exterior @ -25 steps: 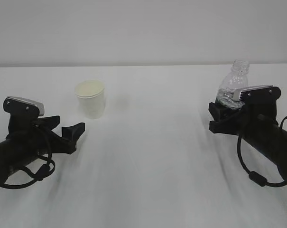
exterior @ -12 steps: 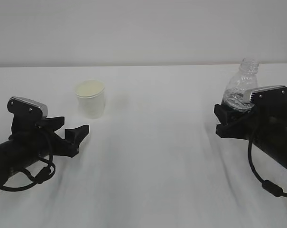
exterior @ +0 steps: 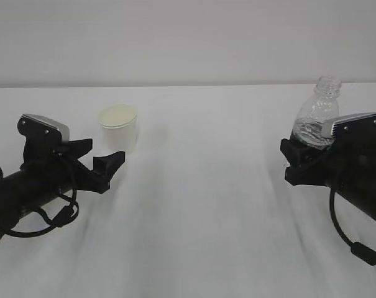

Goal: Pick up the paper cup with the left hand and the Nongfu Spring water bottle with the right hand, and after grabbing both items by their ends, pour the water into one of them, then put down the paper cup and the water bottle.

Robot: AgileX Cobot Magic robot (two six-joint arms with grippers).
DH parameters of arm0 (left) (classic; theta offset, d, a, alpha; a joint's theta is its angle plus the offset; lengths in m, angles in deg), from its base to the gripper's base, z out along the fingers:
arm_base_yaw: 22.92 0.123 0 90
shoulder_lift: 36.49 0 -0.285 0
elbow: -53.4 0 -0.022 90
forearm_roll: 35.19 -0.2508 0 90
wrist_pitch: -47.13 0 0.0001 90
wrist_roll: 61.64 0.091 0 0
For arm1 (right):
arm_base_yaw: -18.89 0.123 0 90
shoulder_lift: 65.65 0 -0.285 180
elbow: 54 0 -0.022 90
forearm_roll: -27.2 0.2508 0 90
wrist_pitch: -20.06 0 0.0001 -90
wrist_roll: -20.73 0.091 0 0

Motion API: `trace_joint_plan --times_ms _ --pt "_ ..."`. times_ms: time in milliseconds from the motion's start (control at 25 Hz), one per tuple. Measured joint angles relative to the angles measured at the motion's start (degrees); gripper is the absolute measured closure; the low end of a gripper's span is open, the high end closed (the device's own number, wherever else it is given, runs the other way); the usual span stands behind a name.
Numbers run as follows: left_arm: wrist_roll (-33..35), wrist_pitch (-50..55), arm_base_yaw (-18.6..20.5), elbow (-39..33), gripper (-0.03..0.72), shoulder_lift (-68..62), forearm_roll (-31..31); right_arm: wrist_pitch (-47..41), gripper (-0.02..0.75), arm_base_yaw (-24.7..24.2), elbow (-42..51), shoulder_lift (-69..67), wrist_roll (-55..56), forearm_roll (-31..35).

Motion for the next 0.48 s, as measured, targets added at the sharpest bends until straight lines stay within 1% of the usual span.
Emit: trace_joint_plan --times_ms 160,480 --pt "0.00 0.00 0.00 2.35 0.050 -0.13 -0.35 0.00 0.330 0.00 0.00 0.00 0.00 -0.12" --pt "0.00 0.00 0.00 6.88 0.044 -3.37 -0.48 0.00 0.330 0.00 0.00 0.00 0.00 -0.22"
